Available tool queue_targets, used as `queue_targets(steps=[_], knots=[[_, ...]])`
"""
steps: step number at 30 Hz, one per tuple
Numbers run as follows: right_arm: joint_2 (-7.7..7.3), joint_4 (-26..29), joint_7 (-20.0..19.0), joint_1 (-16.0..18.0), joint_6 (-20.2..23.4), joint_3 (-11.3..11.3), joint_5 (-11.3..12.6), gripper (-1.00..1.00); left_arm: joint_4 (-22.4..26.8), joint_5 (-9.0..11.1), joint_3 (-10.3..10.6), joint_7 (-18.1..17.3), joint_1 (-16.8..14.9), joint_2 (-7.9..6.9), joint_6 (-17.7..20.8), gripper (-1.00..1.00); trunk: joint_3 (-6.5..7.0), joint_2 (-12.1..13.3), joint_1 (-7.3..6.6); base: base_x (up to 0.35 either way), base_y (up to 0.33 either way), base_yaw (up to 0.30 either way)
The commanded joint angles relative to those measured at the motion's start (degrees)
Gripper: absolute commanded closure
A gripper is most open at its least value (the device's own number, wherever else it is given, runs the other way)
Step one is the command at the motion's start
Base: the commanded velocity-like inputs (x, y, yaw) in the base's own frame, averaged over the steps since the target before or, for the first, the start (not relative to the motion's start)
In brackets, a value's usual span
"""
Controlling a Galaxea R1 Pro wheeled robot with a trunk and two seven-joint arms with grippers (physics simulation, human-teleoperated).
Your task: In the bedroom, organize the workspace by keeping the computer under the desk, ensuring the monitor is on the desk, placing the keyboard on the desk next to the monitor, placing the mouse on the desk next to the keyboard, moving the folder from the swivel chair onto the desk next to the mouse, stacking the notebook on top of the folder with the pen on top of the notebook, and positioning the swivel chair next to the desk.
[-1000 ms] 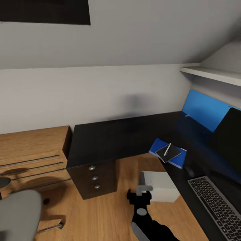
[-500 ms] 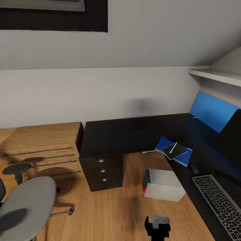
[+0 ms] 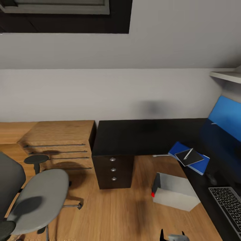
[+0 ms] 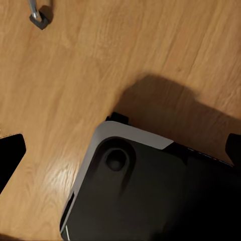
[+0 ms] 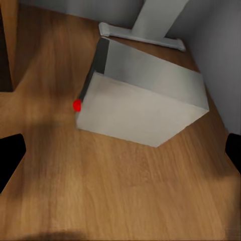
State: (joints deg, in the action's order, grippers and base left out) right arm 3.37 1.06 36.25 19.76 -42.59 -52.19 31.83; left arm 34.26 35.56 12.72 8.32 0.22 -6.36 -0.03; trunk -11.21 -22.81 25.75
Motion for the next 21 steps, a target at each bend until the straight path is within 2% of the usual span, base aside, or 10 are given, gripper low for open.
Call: queue_targets(steps=[1,6,8,9,14,16,21], knots=[[-0.24,-0.11,0.24,-0.17,-0.51,-0.58,0.38,-1.00,0.13,0.54,0.51,0.56,0.00,-0.07,-0.03,-1.00,-0.10,-0.10,0.03,0.000,0.000,0.276],[-1.35,-0.42,0.16,-1.22,-3.70,-0.61,1.91,-1.00,-0.94,-1.47,0.72,0.56,-0.03,0.00,-0.41,-1.00,-0.09,-0.10,0.03,0.000,0.000,0.277],[-1.53,-0.52,0.22,-1.60,-5.94,-0.62,3.10,-1.00,-2.42,-3.38,0.72,0.56,-0.04,0.01,-1.39,-1.00,-0.09,-0.10,0.03,0.000,0.000,0.278],[-1.69,-0.64,0.45,-2.10,-8.53,-0.63,5.02,-1.00,-5.03,-5.27,0.74,0.56,-0.04,0.18,-5.10,-1.00,-0.09,-0.10,0.03,0.000,0.000,0.278],[-1.76,-0.68,0.53,-2.27,-9.46,-0.63,7.17,-1.00,-8.09,-5.96,0.79,0.56,-0.05,1.23,-9.97,-1.00,-0.09,-0.10,0.03,0.000,0.000,0.278],[-1.79,-0.68,0.54,-2.32,-9.79,-0.60,8.70,-1.00,-10.29,-6.19,0.80,0.56,-0.05,2.14,-14.21,-1.00,-0.09,-0.10,0.03,0.000,0.000,0.278],[-1.82,-0.45,0.48,-2.35,-9.96,-0.49,9.71,-1.00,-11.94,-6.25,0.69,0.56,-0.05,2.95,-19.19,-1.00,-0.15,-0.10,0.03,0.000,0.000,0.279]])
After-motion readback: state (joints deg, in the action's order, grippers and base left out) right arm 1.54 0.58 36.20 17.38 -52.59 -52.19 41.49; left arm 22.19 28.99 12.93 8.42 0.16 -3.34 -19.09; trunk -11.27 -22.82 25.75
